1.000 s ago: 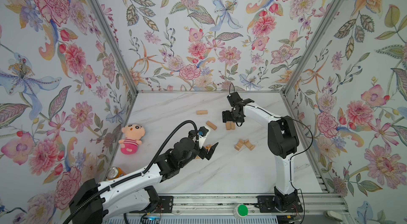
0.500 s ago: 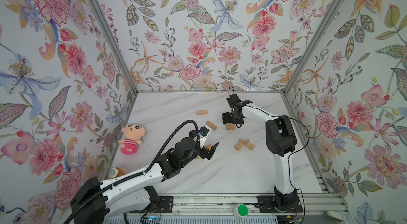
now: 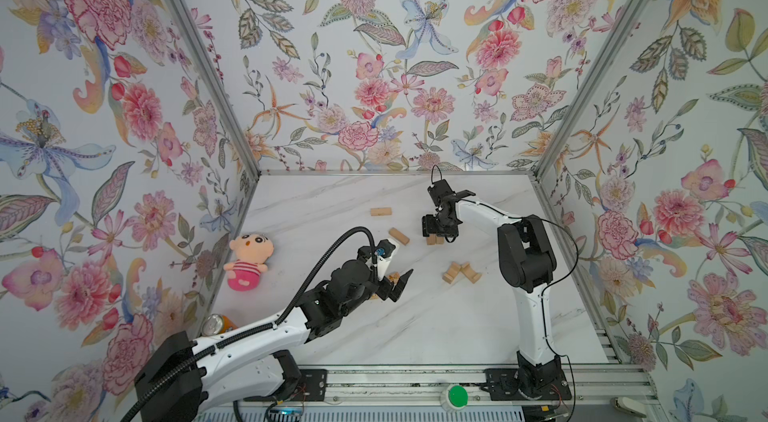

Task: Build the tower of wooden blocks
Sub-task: 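Close the right gripper around blocks 72 and 15, pressing them together, then open the right gripper and lift it away toward a loose wooden block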

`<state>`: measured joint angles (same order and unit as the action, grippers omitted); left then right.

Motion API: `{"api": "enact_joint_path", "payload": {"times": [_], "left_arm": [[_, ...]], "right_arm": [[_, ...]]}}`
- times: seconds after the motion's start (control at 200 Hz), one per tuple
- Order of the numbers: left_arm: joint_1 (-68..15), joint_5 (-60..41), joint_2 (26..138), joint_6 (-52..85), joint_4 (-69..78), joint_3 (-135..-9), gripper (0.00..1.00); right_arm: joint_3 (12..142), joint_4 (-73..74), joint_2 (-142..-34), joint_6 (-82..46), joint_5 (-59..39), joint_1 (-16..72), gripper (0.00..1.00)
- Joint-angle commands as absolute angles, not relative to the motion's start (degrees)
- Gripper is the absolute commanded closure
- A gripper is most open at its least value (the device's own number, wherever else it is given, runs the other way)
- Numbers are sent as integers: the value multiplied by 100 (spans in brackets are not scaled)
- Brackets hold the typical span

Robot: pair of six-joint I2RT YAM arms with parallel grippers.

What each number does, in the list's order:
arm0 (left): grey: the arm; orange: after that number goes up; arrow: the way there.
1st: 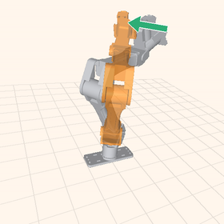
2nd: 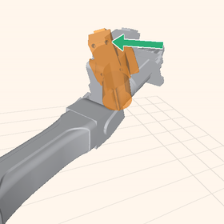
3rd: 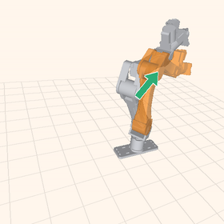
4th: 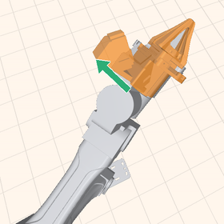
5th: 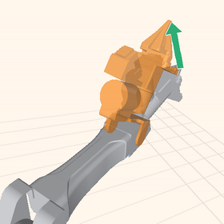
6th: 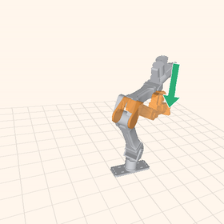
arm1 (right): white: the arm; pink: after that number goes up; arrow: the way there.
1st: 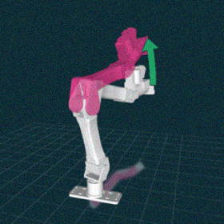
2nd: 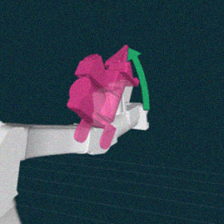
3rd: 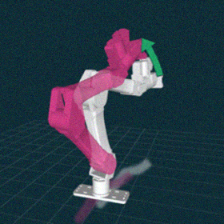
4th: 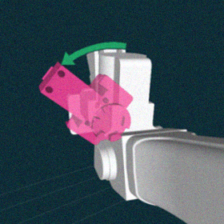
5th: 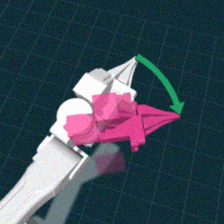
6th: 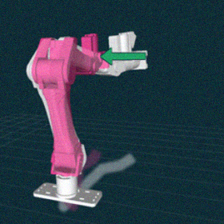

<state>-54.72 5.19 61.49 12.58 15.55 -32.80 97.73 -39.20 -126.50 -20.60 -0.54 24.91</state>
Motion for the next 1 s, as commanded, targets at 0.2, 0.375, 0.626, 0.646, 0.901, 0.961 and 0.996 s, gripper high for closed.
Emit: {"api": "enact_joint_path", "payload": {"times": [0.2,0.375,0.626,0.646,0.901,0.961,0.996], "left_arm": [[-5515,694,6007,1099,1674,-3082,1],[-5503,714,5943,1081,1687,-3022,1],[-5463,716,5890,1022,1708,-2963,1],[-5458,720,5884,1020,1705,-2967,1],[-5410,708,5806,1011,1701,-2906,1],[-5402,708,5777,1003,1679,-2885,1],[-5388,705,5755,1002,1666,-2887,1]], "right_arm": [[10095,-4282,-12998,-2096,149,2558,50],[10254,-4376,-13075,-2140,248,2587,53],[10491,-4463,-13172,-2160,246,2584,53],[10532,-4481,-13197,-2155,226,2592,53],[11018,-4605,-13491,-2208,79,2658,52],[11154,-4654,-13571,-2206,57,2673,52],[11218,-4680,-13611,-2207,54,2692,52]]}}
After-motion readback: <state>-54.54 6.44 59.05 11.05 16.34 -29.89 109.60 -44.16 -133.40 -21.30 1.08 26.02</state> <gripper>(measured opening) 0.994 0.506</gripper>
